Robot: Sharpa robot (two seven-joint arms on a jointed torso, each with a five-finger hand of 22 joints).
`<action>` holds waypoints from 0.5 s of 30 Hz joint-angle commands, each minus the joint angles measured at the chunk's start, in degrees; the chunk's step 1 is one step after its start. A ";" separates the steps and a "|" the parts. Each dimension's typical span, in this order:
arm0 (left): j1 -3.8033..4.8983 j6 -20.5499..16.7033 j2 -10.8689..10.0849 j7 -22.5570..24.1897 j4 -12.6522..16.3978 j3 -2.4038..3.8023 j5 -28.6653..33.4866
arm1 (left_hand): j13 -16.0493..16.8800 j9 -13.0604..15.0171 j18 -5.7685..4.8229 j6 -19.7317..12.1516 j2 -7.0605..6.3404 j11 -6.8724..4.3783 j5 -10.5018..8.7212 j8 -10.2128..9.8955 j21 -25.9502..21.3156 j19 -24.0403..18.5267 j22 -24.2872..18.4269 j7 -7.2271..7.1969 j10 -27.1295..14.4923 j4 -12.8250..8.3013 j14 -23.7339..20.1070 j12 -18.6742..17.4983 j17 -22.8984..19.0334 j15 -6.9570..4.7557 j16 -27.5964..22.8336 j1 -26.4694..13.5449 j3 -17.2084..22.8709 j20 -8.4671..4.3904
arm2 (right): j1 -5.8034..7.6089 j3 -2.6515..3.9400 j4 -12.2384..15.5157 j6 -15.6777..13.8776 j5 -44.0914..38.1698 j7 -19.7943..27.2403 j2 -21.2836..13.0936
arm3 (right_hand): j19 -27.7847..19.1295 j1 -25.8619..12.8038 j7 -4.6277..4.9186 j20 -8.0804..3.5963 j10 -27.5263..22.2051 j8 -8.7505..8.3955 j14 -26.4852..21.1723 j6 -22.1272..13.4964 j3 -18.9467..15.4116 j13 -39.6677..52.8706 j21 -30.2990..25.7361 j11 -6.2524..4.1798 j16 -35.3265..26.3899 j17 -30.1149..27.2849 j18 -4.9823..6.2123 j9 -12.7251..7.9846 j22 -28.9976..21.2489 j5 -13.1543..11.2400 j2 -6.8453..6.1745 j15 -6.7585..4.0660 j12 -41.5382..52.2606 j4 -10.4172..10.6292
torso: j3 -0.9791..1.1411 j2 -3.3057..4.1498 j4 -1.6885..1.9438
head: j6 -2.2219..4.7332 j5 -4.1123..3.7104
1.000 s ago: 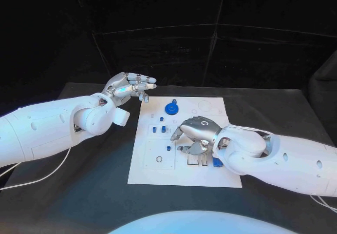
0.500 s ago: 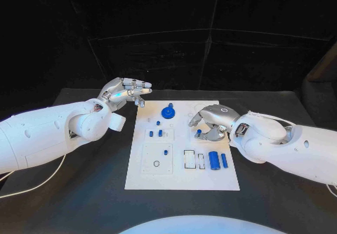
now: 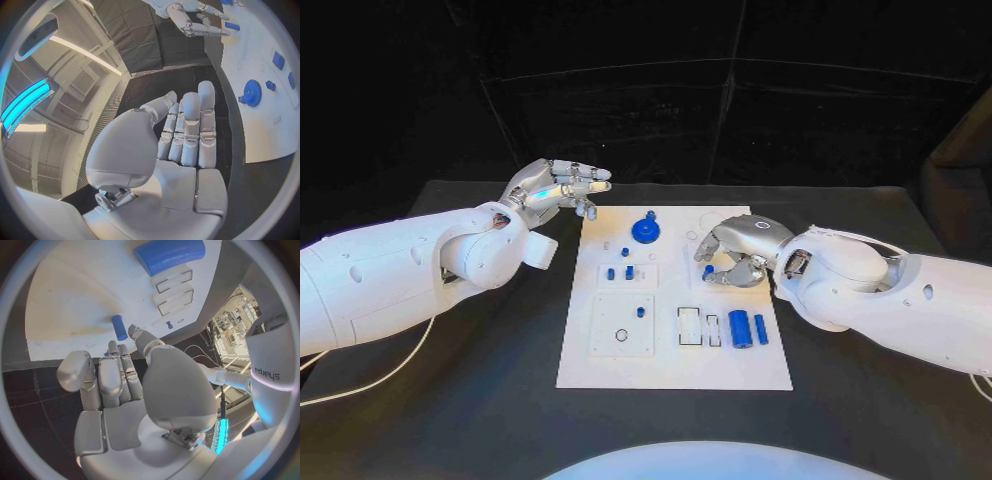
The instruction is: Assemble the parts on the task board
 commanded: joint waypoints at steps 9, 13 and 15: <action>0.09 0.83 -0.05 0.49 0.07 0.05 0.24 | 0.03 -0.02 0.81 0.10 0.46 0.28 0.03 0.20 -0.24 -0.39 -0.09 0.31 -0.04 0.07 -0.47 0.19 -0.09 0.05 -0.28 0.33 -0.30 -0.03 | 0.10 0.04 -0.61 4.18 -2.04 -1.59 0.46 | 0.77 1.54 0.05 -0.62 3.35 0.84 1.48 3.10 2.60 -0.08 0.67 -0.42 1.18 1.02 0.51 0.27 1.23 -0.98 1.15 -0.56 0.88 -0.30 | 0.05 -0.02 -0.02 | -0.15 -0.03; 0.09 0.85 -0.04 0.51 0.04 0.05 0.24 | 0.03 -0.02 0.80 0.10 0.47 0.29 0.03 0.23 -0.28 -0.38 -0.13 0.32 -0.05 0.06 -0.50 0.23 -0.14 0.05 -0.27 0.33 -0.38 -0.03 | 0.10 0.03 -0.80 4.87 -2.12 -1.58 0.76 | 0.96 1.54 -0.09 -0.81 4.79 1.12 1.58 4.33 3.72 -0.03 0.94 -0.69 1.55 1.39 0.45 0.34 1.62 -1.04 1.24 -0.77 0.96 -0.30 | 0.06 0.01 -0.03 | -0.23 -0.01; 0.09 0.84 -0.04 0.51 0.03 0.05 0.24 | 0.03 -0.02 0.80 0.10 0.47 0.29 0.03 0.23 -0.28 -0.38 -0.13 0.32 -0.05 0.06 -0.50 0.23 -0.14 0.05 -0.27 0.33 -0.38 -0.03 | 0.09 0.03 -0.87 5.01 -2.14 -1.53 0.90 | 1.07 1.56 -0.29 -0.95 5.69 1.37 1.63 5.16 4.28 0.03 1.09 -0.91 1.74 1.59 0.41 0.42 1.86 -1.08 1.36 -0.94 1.06 -0.30 | 0.04 0.01 -0.05 | -0.26 -0.01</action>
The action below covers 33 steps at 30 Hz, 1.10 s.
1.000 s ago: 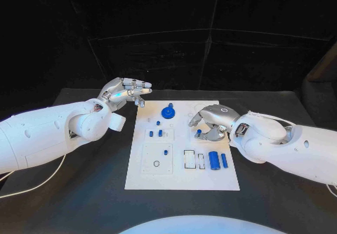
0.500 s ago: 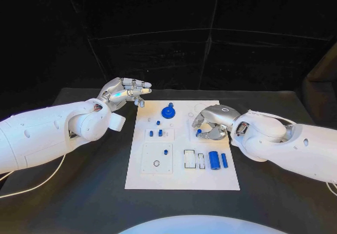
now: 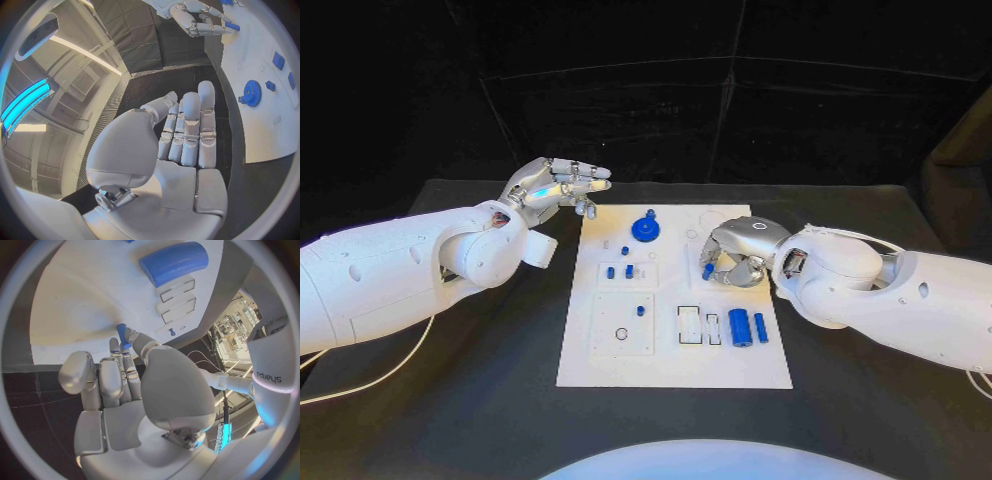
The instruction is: Assemble the parts on the task board
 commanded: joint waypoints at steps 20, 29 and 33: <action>0.09 0.75 -0.04 0.50 -0.01 0.05 0.24 | 0.03 -0.02 0.80 0.10 0.25 0.29 0.03 0.23 -0.28 -0.38 -0.04 0.32 -0.05 0.06 -0.50 0.23 -0.05 0.05 -0.27 0.11 -0.38 -0.03 | 0.08 0.05 0.93 -4.26 3.41 -2.45 -0.18 | 1.30 -0.31 -1.28 -1.28 4.65 0.78 2.15 4.23 3.88 0.14 1.91 -1.29 2.27 2.27 0.00 0.27 2.51 -3.49 2.37 -1.47 -0.41 1.48 | 0.01 -0.04 -0.12 | -0.44 -0.02; 0.08 0.80 -0.04 0.46 -0.09 0.04 0.24 | 0.03 -0.02 0.80 0.10 0.25 0.29 0.03 0.23 -0.28 -0.38 -0.04 0.32 -0.05 0.06 -0.50 0.23 -0.05 0.05 -0.27 0.11 -0.38 -0.03 | 0.13 1.19 3.71 -6.11 16.02 -0.49 -1.48 | 1.22 -0.25 -1.21 -1.31 4.66 0.63 2.11 4.17 4.13 0.14 1.79 -1.26 2.20 2.08 0.04 0.23 2.25 -3.08 2.17 -1.48 -0.63 1.36 | -0.09 -0.09 0.01 | -0.37 -0.15; 0.08 0.79 -0.01 0.37 -0.16 0.04 0.24 | 0.03 -0.02 0.80 0.10 0.26 0.29 0.03 0.23 -0.29 -0.38 -0.05 0.32 -0.06 0.06 -0.50 0.24 -0.06 0.05 -0.27 0.11 -0.39 -0.03 | 0.16 1.79 5.44 -6.54 20.36 0.61 -1.69 | 1.19 -0.27 -1.15 -1.32 4.71 0.53 2.09 4.18 4.21 0.15 1.76 -1.23 2.20 2.03 0.05 0.20 2.18 -2.49 1.91 -1.46 -0.78 1.27 | -0.07 -0.06 0.01 | -0.08 -0.16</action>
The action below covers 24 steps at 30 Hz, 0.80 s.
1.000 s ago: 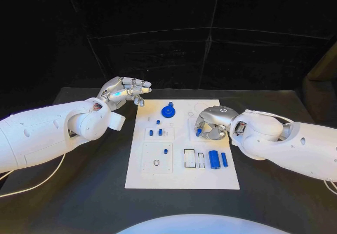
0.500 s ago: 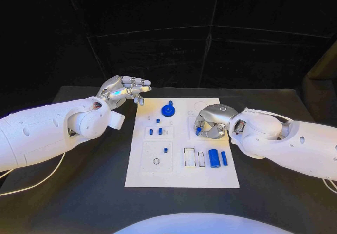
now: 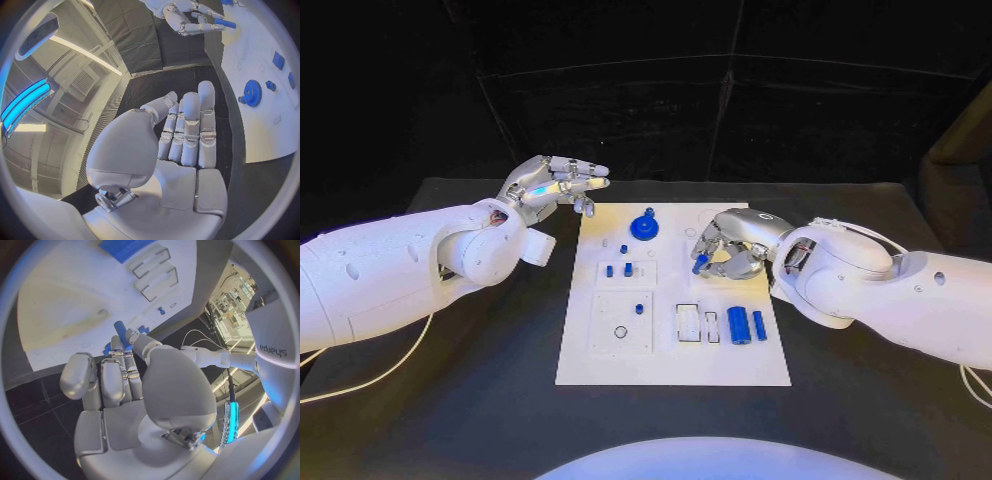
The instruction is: Assemble the parts on the task board
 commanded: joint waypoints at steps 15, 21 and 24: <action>0.08 0.83 0.73 0.37 -0.29 0.04 0.23 | 0.02 -0.02 0.79 0.09 0.30 0.29 0.03 0.25 -0.36 -0.36 -0.12 0.32 -0.09 0.07 -0.52 0.29 -0.13 0.07 -0.26 0.10 -0.51 -0.02 | -1.17 -0.79 0.61 -1.28 4.36 5.65 10.53 | -0.06 -0.08 0.19 -0.17 0.21 -0.28 2.02 0.17 0.52 0.10 0.08 0.07 0.10 -0.25 0.09 -0.06 -0.31 1.51 -0.37 -0.16 -0.66 -0.07 | 0.04 0.05 0.10 | 0.04 1.17; 0.08 0.87 0.78 0.36 -0.24 0.05 0.23 | 0.02 -0.02 0.79 0.09 0.30 0.29 0.03 0.25 -0.36 -0.36 -0.12 0.32 -0.09 0.07 -0.52 0.29 -0.13 0.07 -0.26 0.10 -0.51 -0.02 | -2.62 -1.42 -0.81 0.70 0.01 6.11 13.32 | -0.06 -0.07 0.21 -0.17 0.15 -0.32 2.02 0.13 0.53 0.09 0.08 0.10 0.14 -0.20 0.09 -0.07 -0.30 1.56 -0.39 -0.15 -0.72 -0.09 | -0.02 0.07 0.04 | -0.19 1.54; 0.08 0.90 0.81 0.33 -0.24 0.05 0.23 | 0.02 -0.02 0.79 0.09 0.30 0.29 0.03 0.25 -0.36 -0.36 -0.12 0.32 -0.09 0.07 -0.52 0.29 -0.13 0.07 -0.26 0.10 -0.51 -0.02 | -3.08 -1.65 -1.40 2.02 -2.57 6.01 14.07 | -0.11 -0.10 0.28 -0.14 0.04 -0.43 1.98 0.01 0.52 0.07 0.03 0.16 0.07 -0.33 0.11 -0.11 -0.39 1.61 -0.47 -0.11 -0.86 -0.12 | -0.04 0.07 0.06 | -0.26 1.62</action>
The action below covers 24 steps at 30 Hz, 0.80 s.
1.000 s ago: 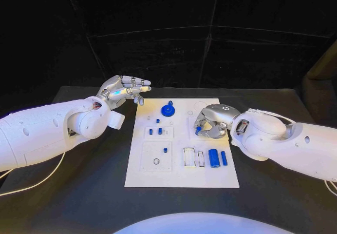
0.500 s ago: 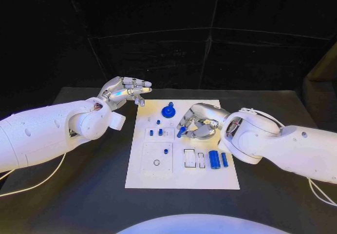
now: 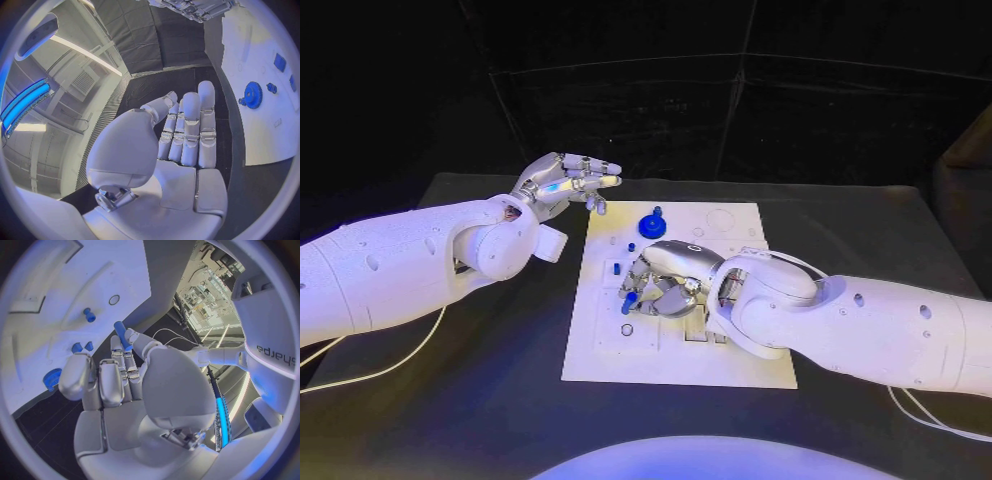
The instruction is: Assemble the parts on the task board
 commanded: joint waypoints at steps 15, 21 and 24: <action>0.09 0.71 0.42 0.36 -0.04 0.05 0.22 | 0.01 -0.02 0.80 0.06 0.37 0.29 0.03 0.27 -0.40 -0.34 -0.10 0.32 -0.13 -0.15 -0.54 0.33 -0.11 0.05 -0.25 0.21 -0.38 -0.03 | -0.96 -0.74 -1.38 5.15 -11.65 1.61 2.48 | -0.11 -0.09 0.30 -0.13 0.00 -0.26 1.98 0.15 0.37 0.02 0.06 0.20 0.11 -0.08 0.09 0.00 -0.02 0.37 -0.53 -0.09 -0.48 0.00 | -0.02 -0.01 0.04 | -0.52 0.54; 0.09 0.74 0.42 0.33 -0.07 0.05 0.22 | 0.01 -0.02 0.80 0.06 0.37 0.29 0.03 0.27 -0.40 -0.34 -0.10 0.32 -0.13 -0.15 -0.54 0.33 -0.11 0.05 -0.25 0.21 -0.38 -0.03 | -1.01 -1.66 -1.59 5.98 -12.71 1.52 2.77 | -0.11 -0.09 0.30 -0.13 0.00 -0.26 1.98 0.15 0.37 0.02 0.06 0.20 0.11 -0.08 0.09 0.00 -0.02 0.37 -0.53 -0.09 -0.48 0.00 | 0.01 0.02 0.01 | -0.70 0.71; 0.09 0.76 0.41 0.32 -0.09 0.05 0.22 | 0.01 -0.02 0.80 0.06 0.37 0.29 0.03 0.27 -0.40 -0.34 -0.10 0.32 -0.13 -0.15 -0.54 0.33 -0.11 0.05 -0.25 0.21 -0.38 -0.03 | -1.02 -1.80 -1.72 6.45 -13.01 1.40 2.84 | -0.12 -0.08 0.29 -0.13 0.00 -0.27 1.98 0.15 0.37 0.02 0.05 0.20 0.10 -0.10 0.09 -0.01 -0.05 0.38 -0.55 -0.09 -0.50 -0.02 | 0.02 0.00 -0.01 | -0.77 0.75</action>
